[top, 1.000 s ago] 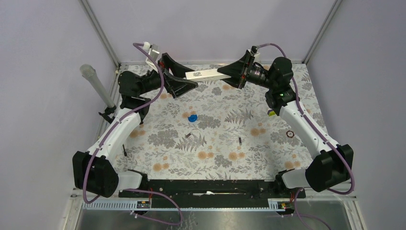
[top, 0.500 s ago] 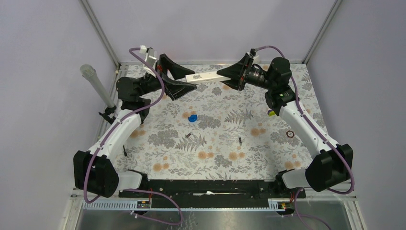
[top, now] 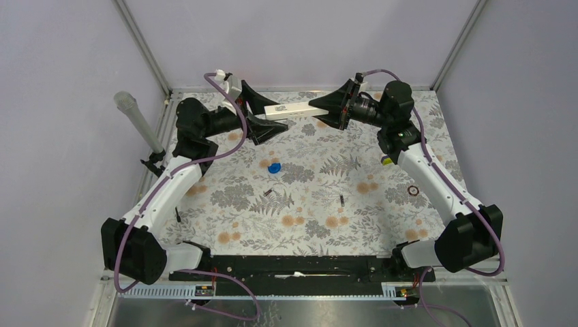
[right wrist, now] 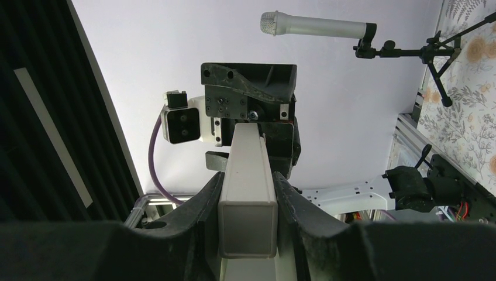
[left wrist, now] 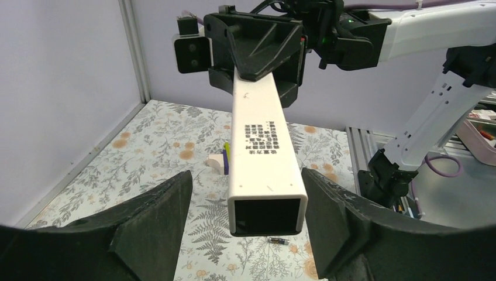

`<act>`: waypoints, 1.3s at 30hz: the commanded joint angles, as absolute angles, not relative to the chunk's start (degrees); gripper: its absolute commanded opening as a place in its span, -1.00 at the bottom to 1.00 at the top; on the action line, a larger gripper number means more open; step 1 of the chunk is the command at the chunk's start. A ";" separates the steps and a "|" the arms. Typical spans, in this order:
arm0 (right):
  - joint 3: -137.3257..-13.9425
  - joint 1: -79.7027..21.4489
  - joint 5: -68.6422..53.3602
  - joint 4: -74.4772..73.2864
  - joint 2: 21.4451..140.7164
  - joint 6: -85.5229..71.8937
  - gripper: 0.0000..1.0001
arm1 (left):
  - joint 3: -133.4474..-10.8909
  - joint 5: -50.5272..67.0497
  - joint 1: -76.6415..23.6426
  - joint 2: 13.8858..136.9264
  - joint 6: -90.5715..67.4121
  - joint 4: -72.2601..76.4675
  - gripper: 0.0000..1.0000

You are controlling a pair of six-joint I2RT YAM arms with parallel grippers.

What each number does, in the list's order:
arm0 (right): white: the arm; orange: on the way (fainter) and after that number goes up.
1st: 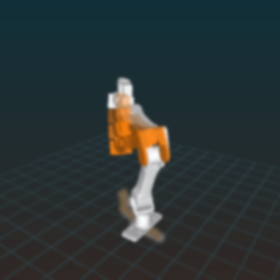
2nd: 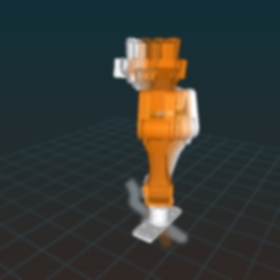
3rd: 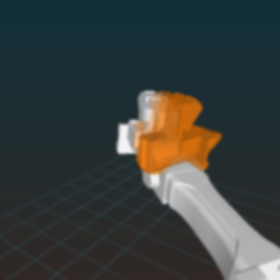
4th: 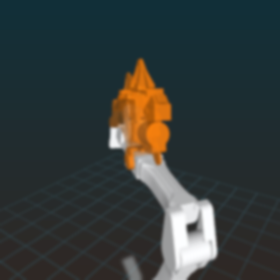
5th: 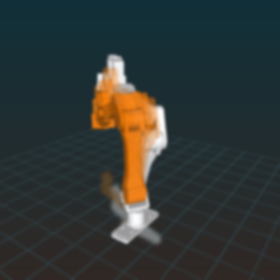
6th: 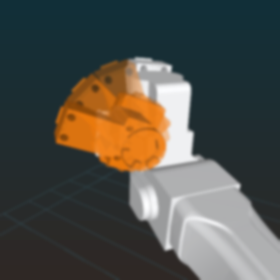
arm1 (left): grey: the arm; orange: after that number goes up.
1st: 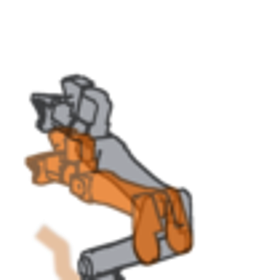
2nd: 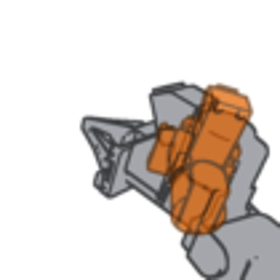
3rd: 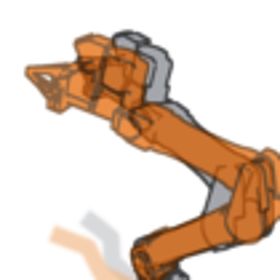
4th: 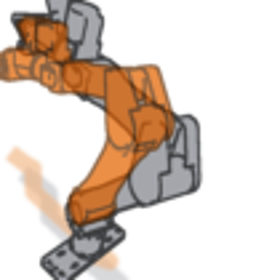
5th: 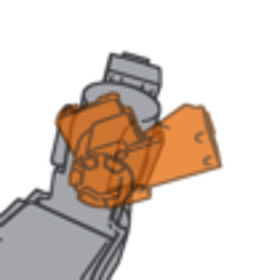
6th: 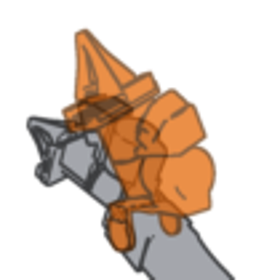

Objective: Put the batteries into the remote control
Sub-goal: Adjust the remote control.

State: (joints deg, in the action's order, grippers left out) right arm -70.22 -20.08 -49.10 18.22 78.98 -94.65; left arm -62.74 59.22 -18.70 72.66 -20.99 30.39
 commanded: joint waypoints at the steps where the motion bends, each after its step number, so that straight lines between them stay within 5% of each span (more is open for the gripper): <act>1: -71.32 -20.00 -49.36 18.36 78.71 -96.41 -1.00 | -63.23 57.04 -18.62 70.97 -21.62 35.49 0.51; 8: -70.35 -20.00 -49.13 19.10 78.73 -97.38 -1.00 | -62.67 55.27 -18.72 70.81 -23.53 38.40 0.59; 17: -68.73 -20.00 -48.75 21.43 78.69 -99.40 -1.00 | -62.03 54.49 -18.72 71.19 -25.06 40.01 0.21; 25: -65.99 -19.95 -47.47 30.35 78.25 -104.75 -1.00 | -59.77 52.31 -18.72 70.94 -29.35 42.92 0.46; 32: -66.05 -19.95 -47.50 30.28 78.32 -104.13 -1.00 | -58.62 50.65 -18.72 71.51 -34.20 48.28 0.31; 39: -66.02 -19.97 -47.64 28.66 78.33 -102.74 -1.00 | -59.38 50.55 -18.74 72.68 -36.73 51.29 0.38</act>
State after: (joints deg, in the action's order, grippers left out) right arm -65.63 -20.08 -47.59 26.44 78.98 -103.31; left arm -58.63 51.64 -18.70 72.49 -34.70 45.78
